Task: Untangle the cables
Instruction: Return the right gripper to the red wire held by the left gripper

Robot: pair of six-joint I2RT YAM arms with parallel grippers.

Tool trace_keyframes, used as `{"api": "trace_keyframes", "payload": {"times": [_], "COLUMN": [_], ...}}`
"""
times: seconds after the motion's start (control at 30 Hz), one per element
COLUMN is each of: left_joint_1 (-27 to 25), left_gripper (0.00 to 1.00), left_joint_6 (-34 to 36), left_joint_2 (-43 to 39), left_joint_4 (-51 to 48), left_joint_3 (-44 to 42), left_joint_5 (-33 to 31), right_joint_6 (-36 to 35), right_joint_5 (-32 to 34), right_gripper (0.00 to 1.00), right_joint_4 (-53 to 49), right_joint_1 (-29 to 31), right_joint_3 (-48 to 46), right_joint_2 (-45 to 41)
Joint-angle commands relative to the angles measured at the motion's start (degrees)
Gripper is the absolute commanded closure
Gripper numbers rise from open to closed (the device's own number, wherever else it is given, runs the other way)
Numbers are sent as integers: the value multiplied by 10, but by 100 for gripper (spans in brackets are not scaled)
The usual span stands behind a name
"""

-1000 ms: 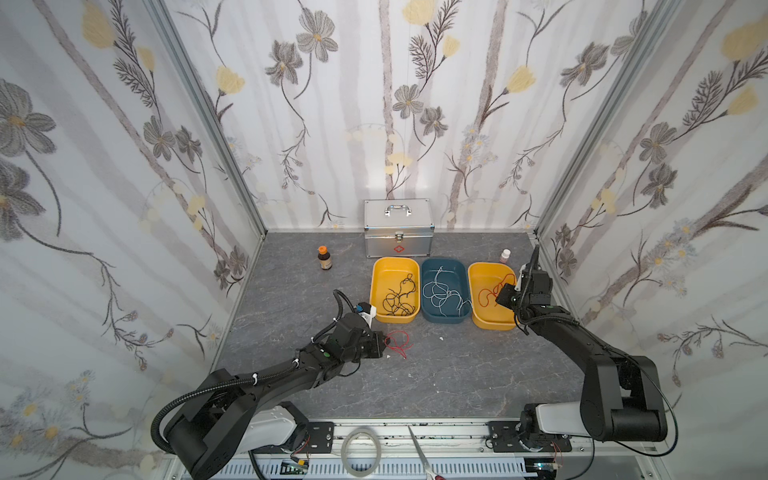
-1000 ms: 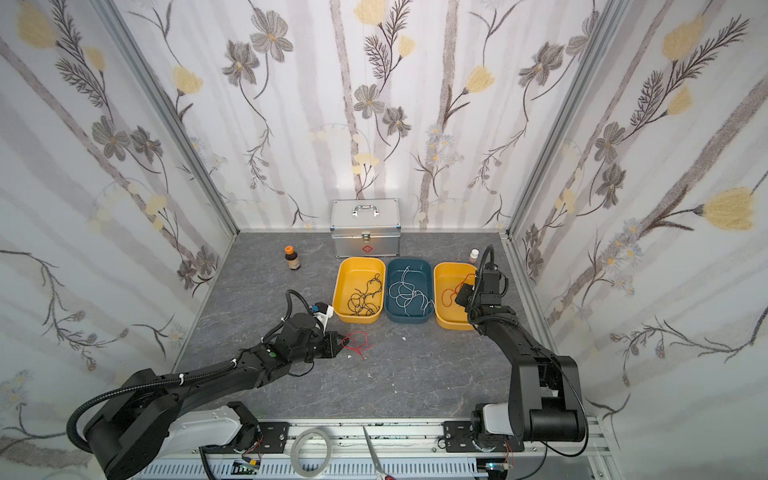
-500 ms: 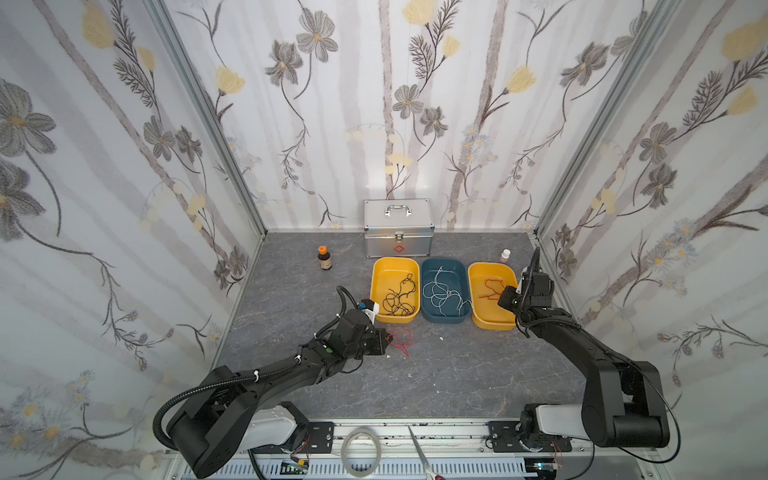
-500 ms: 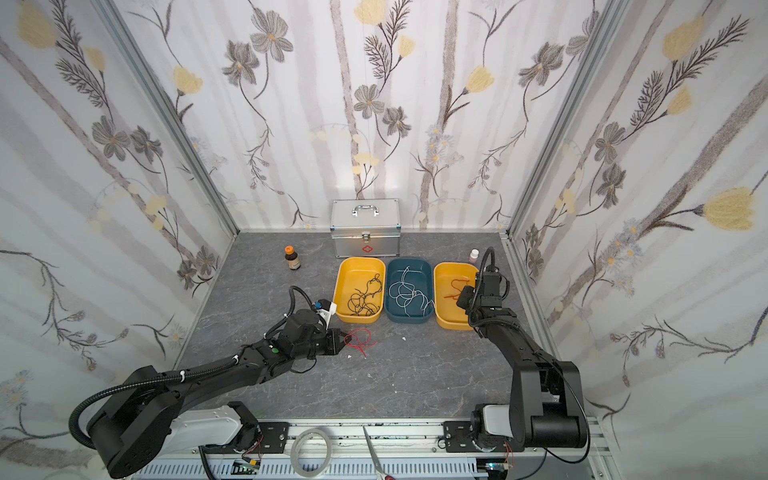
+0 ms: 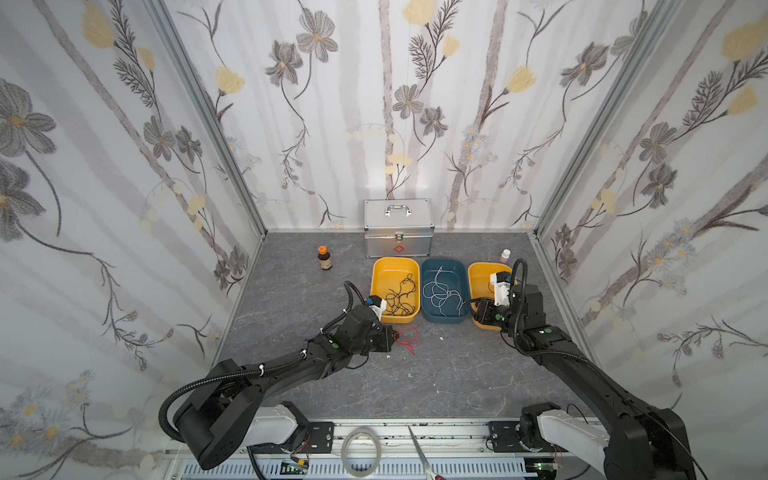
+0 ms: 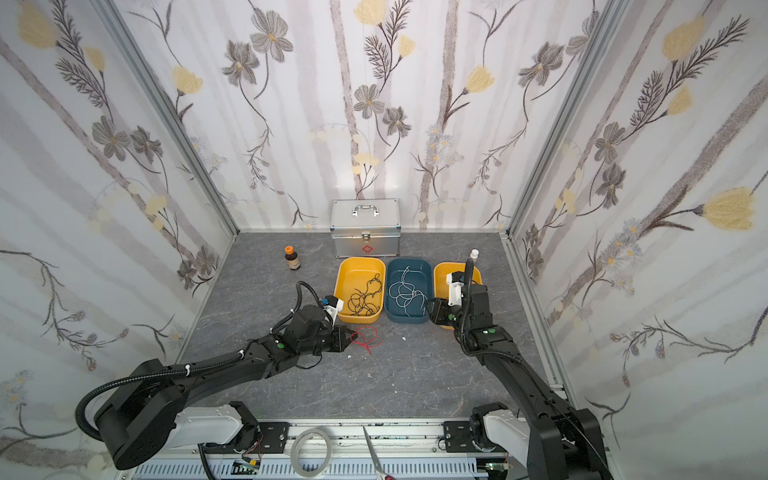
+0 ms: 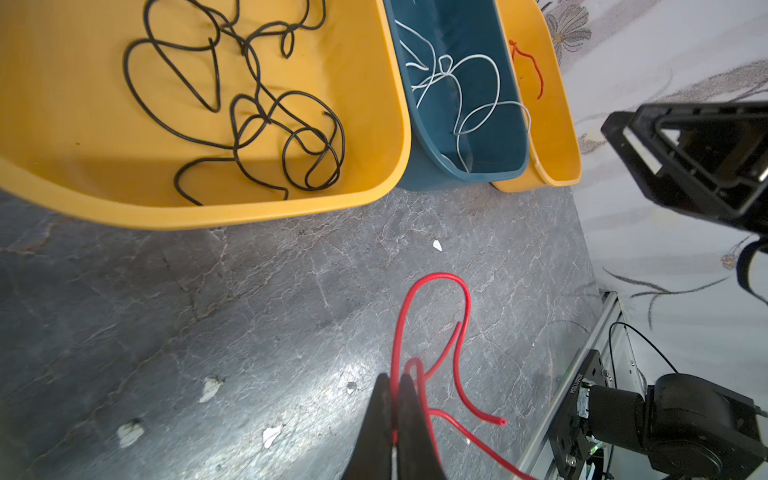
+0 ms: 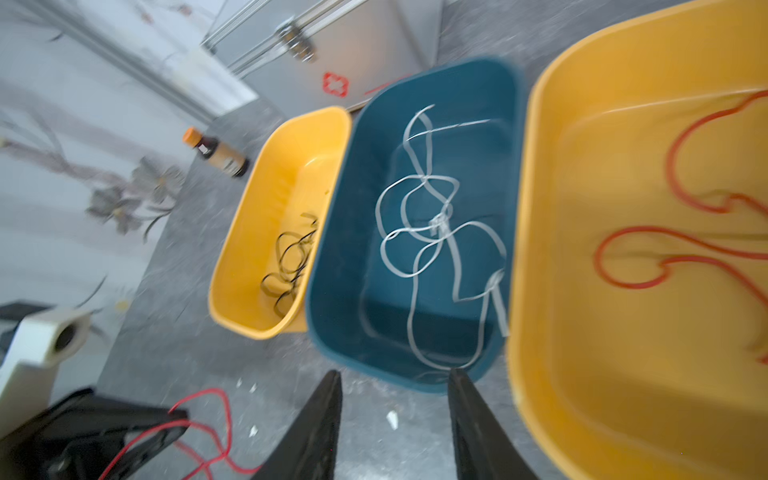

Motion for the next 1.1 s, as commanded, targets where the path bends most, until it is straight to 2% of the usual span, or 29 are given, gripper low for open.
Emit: {"api": "trace_keyframes", "payload": {"times": [0.0,0.2,0.4,0.5,0.67,0.93,1.07], "left_joint_1": [-5,-15,-23,-25,-26,-31,-31], "left_gripper": [96,96,96,96,97,97,97], "left_joint_6": [-1,1,2,5,13,18,19], "left_joint_2": [6,19,26,27,23,19,14], "left_joint_4": [5,-3,-8,-10,-7,10,13], "left_joint_3": [12,30,41,42,41,37,32], "left_joint_5": [2,0,-6,-5,0,7,6], "right_joint_6": [11,17,19,22,48,78,92], "right_joint_5": [-63,-86,-87,-67,16,-16,-41], "right_gripper": [55,55,53,52,52,53,60], "right_joint_4": [74,147,188,183,167,219,256], "right_joint_1": [52,152,220,230,225,225,226], "right_joint_3": [-21,-47,-44,-38,-37,-33,-34], "right_joint_2": [-11,-7,22,45,64,122,142]}}
